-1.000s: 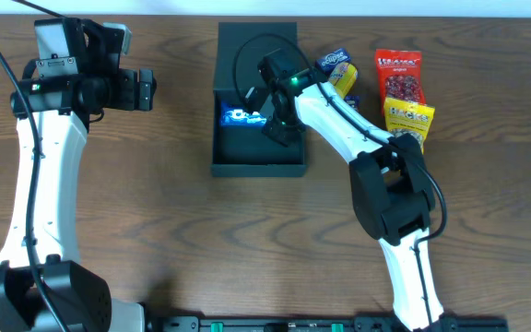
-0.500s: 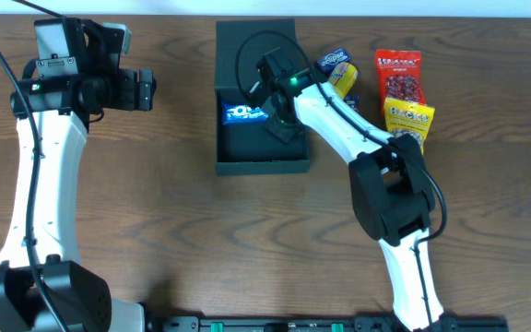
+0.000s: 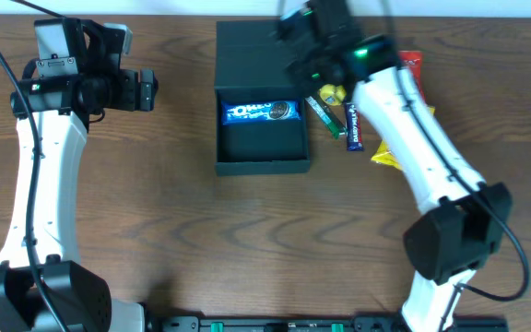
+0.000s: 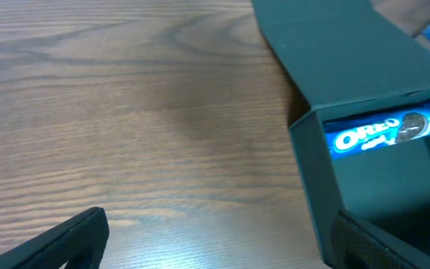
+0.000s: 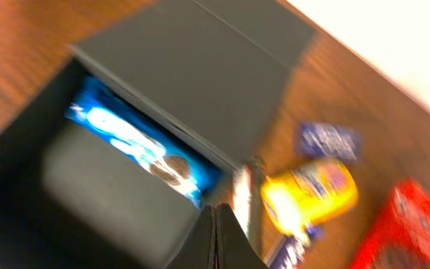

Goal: Pack container
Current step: 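Withdraw the right gripper toward the snack pile, then grasp the yellow Hacks sweets bag with the right gripper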

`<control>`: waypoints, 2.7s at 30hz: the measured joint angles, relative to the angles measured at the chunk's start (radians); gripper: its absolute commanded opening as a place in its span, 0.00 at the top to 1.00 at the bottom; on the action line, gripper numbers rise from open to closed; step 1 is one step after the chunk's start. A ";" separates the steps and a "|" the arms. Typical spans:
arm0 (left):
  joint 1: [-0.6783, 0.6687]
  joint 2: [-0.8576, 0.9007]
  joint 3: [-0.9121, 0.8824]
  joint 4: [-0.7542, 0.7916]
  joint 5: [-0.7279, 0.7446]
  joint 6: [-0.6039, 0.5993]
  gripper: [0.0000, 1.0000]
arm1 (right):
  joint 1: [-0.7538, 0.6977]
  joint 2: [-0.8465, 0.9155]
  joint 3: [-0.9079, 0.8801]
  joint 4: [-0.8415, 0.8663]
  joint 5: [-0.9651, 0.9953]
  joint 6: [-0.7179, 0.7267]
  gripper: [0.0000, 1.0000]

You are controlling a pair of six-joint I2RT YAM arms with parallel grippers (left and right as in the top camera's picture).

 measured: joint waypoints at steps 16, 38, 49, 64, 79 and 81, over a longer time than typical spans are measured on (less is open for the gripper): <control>0.000 0.077 -0.001 0.011 0.102 -0.001 0.05 | -0.087 0.085 -0.336 -0.032 -0.264 0.079 0.99; 0.000 0.077 -0.001 0.009 0.114 -0.001 0.04 | -0.079 0.090 -0.278 -0.034 -0.200 0.150 0.99; 0.000 0.077 -0.001 0.003 0.114 -0.009 0.05 | -0.210 0.089 -0.067 0.058 -0.117 0.180 0.99; 0.000 0.077 -0.001 0.005 0.114 -0.019 0.05 | -0.499 0.089 -0.122 -0.094 -0.015 0.264 0.79; 0.000 0.077 -0.001 0.008 0.114 -0.020 0.05 | -0.631 0.089 -0.437 0.055 -0.218 0.249 0.24; 0.000 0.077 -0.001 0.007 0.114 -0.020 0.05 | -0.642 0.089 -0.473 0.079 -0.245 0.249 0.24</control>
